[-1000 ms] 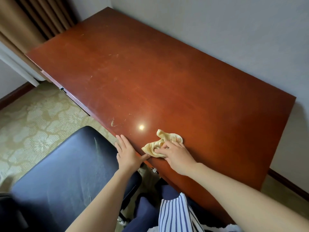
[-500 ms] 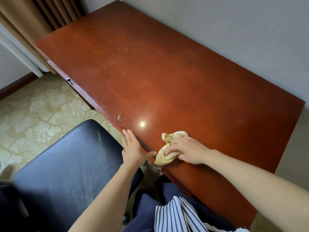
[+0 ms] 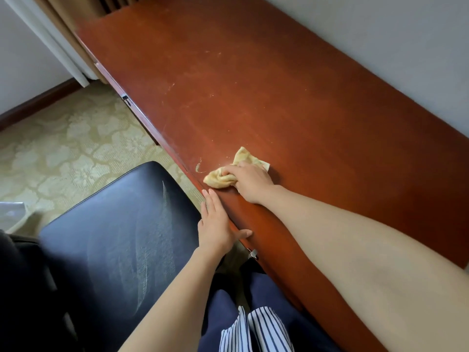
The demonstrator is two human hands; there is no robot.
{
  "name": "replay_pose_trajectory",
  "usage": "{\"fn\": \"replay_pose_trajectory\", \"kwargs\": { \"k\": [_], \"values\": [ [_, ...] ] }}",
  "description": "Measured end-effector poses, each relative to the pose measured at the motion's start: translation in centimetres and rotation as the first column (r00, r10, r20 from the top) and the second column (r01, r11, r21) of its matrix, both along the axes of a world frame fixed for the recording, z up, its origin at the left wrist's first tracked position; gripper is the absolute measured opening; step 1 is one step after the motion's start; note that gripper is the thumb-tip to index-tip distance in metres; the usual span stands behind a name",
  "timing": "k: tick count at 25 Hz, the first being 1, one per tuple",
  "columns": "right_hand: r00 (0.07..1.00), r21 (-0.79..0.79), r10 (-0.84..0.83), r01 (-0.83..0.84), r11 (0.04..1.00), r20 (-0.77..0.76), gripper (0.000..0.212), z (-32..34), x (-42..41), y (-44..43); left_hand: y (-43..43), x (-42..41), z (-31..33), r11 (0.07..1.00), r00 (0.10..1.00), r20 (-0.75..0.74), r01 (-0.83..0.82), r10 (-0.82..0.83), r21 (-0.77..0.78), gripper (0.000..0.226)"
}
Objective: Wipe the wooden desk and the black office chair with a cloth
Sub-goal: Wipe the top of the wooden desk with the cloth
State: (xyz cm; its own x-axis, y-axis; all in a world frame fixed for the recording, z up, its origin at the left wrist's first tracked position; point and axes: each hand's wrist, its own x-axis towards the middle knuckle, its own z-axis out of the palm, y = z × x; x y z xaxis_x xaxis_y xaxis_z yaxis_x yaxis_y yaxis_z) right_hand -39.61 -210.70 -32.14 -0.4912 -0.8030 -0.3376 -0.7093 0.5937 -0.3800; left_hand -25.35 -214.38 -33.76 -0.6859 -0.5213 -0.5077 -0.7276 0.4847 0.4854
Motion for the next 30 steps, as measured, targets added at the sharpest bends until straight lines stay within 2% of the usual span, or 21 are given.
{"fn": "replay_pose_trajectory", "kwargs": {
  "k": [3, 6, 12, 16, 21, 24, 30],
  "values": [
    [0.999, -0.037, 0.016, -0.017, 0.999, -0.037, 0.040, -0.3, 0.2, -2.5, 0.1, -0.1, 0.3, 1.000, 1.000, 0.004, -0.012, 0.012, 0.005, 0.137],
    [0.998, -0.143, 0.021, -0.028, 0.989, -0.051, 0.037, -0.5, 0.6, -2.6, -0.1, -0.1, 0.4, 1.000, 1.000, -0.008, -0.009, 0.009, -0.011, 0.136],
    [0.991, -0.287, 0.051, -0.084, 0.954, -0.121, 0.039, -1.1, 3.1, 8.2, -0.3, 0.4, 0.4, 1.000, 0.997, -0.073, 0.020, -0.019, 0.013, 0.134],
    [0.966, -0.255, 0.180, -0.224, 0.941, -0.187, 0.047, -0.8, 2.9, 12.6, -0.3, 0.4, 0.4, 0.999, 0.996, -0.088, 0.025, -0.022, 0.032, 0.137],
    [0.988, -0.290, 0.095, -0.127, 0.949, -0.122, 0.040, -1.0, 2.3, 7.8, -0.3, 0.2, 0.0, 0.999, 0.998, -0.066, 0.010, -0.008, 0.040, 0.136],
    [0.989, -0.321, 0.059, -0.099, 0.942, -0.133, 0.030, -1.2, 1.9, 3.2, -0.3, 0.2, -0.1, 0.998, 0.998, -0.060, 0.003, 0.001, 0.059, 0.138],
    [0.980, -0.271, 0.108, -0.151, 0.951, -0.169, 0.027, -1.2, 0.5, -4.7, -0.3, 0.1, -0.4, 0.999, 0.998, -0.055, 0.005, -0.003, 0.038, 0.139]
  ]
}}
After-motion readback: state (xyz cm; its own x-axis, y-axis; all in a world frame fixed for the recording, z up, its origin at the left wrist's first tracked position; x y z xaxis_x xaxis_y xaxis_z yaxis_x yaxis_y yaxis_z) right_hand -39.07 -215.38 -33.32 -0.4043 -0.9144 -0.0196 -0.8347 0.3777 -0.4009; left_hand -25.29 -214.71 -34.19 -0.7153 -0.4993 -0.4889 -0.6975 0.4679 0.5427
